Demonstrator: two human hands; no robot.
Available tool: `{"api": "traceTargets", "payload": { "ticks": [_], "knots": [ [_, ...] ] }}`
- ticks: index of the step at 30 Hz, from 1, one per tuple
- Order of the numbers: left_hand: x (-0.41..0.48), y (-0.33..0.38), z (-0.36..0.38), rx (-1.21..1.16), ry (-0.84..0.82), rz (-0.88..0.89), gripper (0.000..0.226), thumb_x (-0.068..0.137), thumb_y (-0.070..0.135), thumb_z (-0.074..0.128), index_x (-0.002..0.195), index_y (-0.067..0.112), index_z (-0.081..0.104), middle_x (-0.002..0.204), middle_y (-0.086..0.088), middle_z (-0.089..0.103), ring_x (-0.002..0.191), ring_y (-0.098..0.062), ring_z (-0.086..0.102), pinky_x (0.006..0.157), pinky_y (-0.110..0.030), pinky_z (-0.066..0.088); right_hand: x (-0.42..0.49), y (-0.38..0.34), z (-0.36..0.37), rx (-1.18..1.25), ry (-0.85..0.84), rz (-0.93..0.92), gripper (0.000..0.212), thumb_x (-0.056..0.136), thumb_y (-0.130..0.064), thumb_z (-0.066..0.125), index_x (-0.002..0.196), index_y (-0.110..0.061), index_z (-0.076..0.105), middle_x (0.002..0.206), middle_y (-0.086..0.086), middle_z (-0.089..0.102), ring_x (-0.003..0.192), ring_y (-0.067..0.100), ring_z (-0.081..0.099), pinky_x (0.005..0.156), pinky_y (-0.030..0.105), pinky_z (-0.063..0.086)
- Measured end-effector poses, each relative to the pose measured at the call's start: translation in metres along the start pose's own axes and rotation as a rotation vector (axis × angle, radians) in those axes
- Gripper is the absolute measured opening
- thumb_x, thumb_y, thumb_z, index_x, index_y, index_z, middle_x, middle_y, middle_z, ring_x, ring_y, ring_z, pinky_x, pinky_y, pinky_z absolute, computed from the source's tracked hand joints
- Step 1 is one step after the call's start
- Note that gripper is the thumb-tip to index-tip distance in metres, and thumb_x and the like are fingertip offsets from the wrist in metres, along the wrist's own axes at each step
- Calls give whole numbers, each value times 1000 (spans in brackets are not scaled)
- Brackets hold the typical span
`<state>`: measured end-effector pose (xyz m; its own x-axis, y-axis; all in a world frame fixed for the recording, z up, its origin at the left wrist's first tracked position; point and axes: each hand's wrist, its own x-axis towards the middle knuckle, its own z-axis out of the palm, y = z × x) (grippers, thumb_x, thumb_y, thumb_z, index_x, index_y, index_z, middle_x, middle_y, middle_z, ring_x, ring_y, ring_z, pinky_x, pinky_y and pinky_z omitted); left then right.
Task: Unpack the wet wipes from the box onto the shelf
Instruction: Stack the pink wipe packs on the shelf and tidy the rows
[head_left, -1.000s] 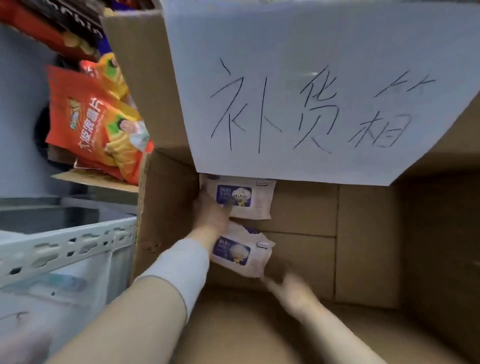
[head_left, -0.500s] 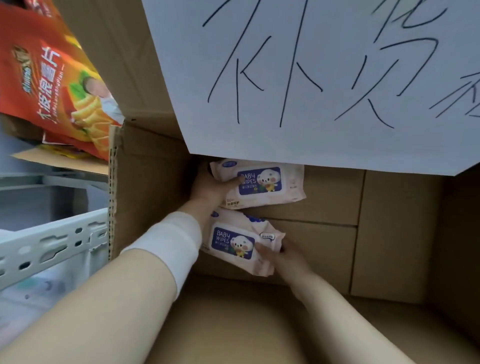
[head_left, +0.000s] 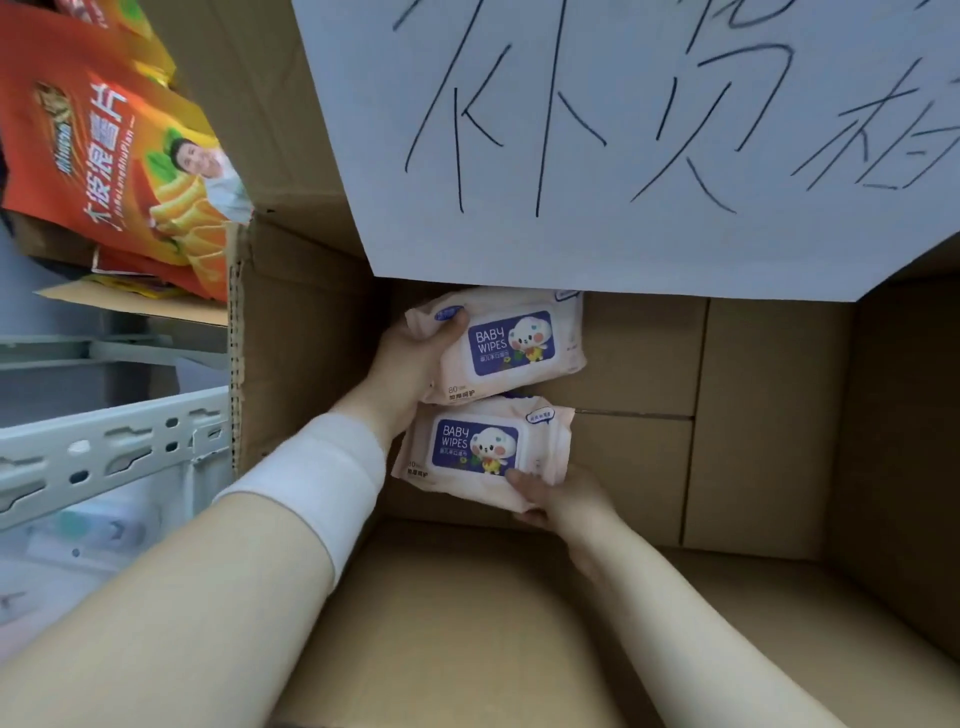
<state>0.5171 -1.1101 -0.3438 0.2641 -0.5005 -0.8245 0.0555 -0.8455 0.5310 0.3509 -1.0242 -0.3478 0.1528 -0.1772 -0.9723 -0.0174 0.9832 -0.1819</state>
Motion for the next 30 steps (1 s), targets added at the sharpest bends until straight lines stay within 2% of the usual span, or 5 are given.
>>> {"api": "traceTargets", "payload": {
  "ticks": [3, 7, 15, 22, 30],
  "knots": [
    [-20, 5, -10, -21, 66, -8, 34, 88, 30, 61, 115, 10, 58, 105, -8, 68, 92, -23, 66, 78, -37, 54, -25, -3, -10, 0, 54, -32, 19, 83, -11, 67, 99, -15, 58, 101, 8, 65, 92, 25, 63, 73, 31, 56],
    [-52, 16, -22, -18, 180, -57, 31, 89, 31, 60, 114, 13, 57, 104, -8, 66, 91, -25, 65, 62, -31, 52, -69, -8, -31, 23, 160, -62, 22, 83, -8, 67, 103, -11, 58, 90, 3, 65, 82, 20, 63, 59, 25, 57],
    [-83, 25, -47, 20, 171, -32, 25, 91, 29, 56, 111, 13, 56, 108, -12, 66, 97, -26, 63, 78, -32, 51, -108, -20, -58, 85, 241, -94, 27, 82, -5, 67, 108, -3, 59, 91, 9, 66, 76, 22, 63, 48, 20, 55],
    [-81, 28, -62, -25, 130, -69, 33, 91, 26, 57, 120, 10, 55, 108, -10, 65, 85, -17, 64, 50, -21, 52, -95, -22, -49, 2, 190, -74, 31, 82, -9, 68, 111, -4, 59, 94, 7, 67, 79, 20, 64, 51, 21, 56],
    [-93, 28, -60, -75, 109, -100, 35, 90, 26, 59, 121, 11, 55, 111, -12, 66, 98, -28, 65, 66, -33, 54, -106, -21, -47, -51, 196, -106, 27, 81, -13, 70, 106, -8, 59, 92, 4, 67, 79, 18, 65, 50, 21, 55]
  ]
}}
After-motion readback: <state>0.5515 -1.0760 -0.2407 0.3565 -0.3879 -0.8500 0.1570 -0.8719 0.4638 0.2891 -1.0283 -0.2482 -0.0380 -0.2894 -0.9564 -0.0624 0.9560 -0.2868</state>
